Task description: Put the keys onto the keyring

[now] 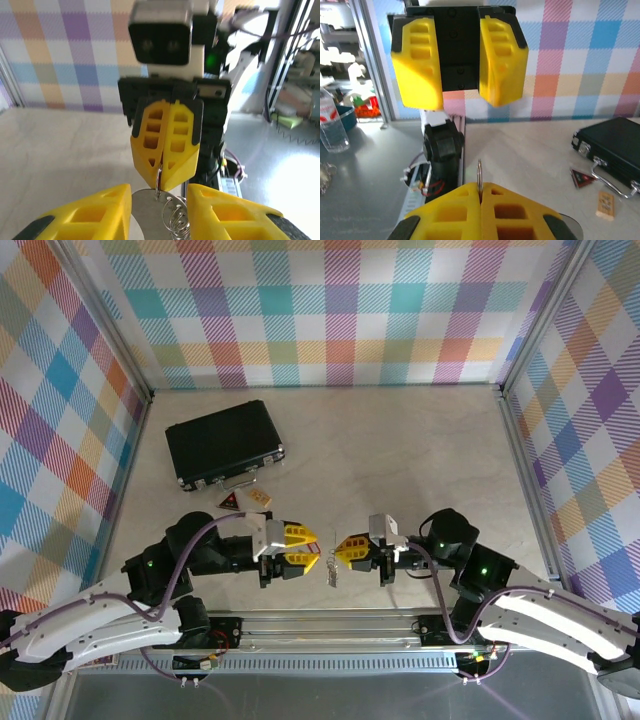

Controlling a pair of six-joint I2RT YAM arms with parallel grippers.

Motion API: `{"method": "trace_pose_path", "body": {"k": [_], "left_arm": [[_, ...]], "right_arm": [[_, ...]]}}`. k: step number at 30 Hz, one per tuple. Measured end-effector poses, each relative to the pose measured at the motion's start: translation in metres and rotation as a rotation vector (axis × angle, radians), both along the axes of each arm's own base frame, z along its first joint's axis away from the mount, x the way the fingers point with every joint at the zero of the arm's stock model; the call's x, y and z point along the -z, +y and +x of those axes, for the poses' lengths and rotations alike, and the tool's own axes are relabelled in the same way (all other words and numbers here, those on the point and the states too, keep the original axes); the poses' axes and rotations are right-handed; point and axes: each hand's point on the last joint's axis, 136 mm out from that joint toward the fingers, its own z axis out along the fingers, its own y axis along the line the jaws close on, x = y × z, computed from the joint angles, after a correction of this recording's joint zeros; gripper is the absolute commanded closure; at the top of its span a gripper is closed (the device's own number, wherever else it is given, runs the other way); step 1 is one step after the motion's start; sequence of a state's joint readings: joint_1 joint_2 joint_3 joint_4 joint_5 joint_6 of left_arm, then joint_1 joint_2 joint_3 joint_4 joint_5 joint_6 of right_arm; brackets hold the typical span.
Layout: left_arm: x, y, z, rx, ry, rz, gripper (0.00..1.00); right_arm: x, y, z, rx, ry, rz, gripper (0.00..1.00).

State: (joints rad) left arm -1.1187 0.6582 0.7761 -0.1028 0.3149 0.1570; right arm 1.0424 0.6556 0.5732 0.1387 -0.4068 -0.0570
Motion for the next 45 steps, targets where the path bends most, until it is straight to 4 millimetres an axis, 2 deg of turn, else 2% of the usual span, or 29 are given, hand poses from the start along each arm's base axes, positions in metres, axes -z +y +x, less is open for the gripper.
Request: {"method": "trace_pose_path", "body": {"k": [5,14,20,35,39,45], "left_arm": [[-0.013,-0.003,-0.003,0.023,0.006,-0.072,0.64],[0.0,-0.021,-0.003,0.072,0.042,-0.057,0.69],[-0.002,-0.024,-0.005,0.088,0.045,-0.078,0.79],[-0.01,-0.025,-0.01,0.124,0.035,-0.113,0.8],[-0.011,-0.026,-0.012,0.134,0.037,-0.116,0.93],[-0.014,-0.027,-0.012,0.141,0.04,-0.127,0.88]], "right_arm": [[-0.007,0.0,-0.005,-0.027,0.027,0.093,1.0],[-0.034,-0.002,-0.008,-0.061,0.048,0.258,1.0],[-0.045,-0.002,-0.009,-0.075,0.046,0.309,1.0],[-0.049,-0.003,-0.015,-0.111,0.039,0.332,1.0],[-0.05,-0.004,-0.015,-0.112,0.036,0.334,1.0],[-0.052,-0.005,-0.016,-0.114,0.031,0.34,1.0]]}}
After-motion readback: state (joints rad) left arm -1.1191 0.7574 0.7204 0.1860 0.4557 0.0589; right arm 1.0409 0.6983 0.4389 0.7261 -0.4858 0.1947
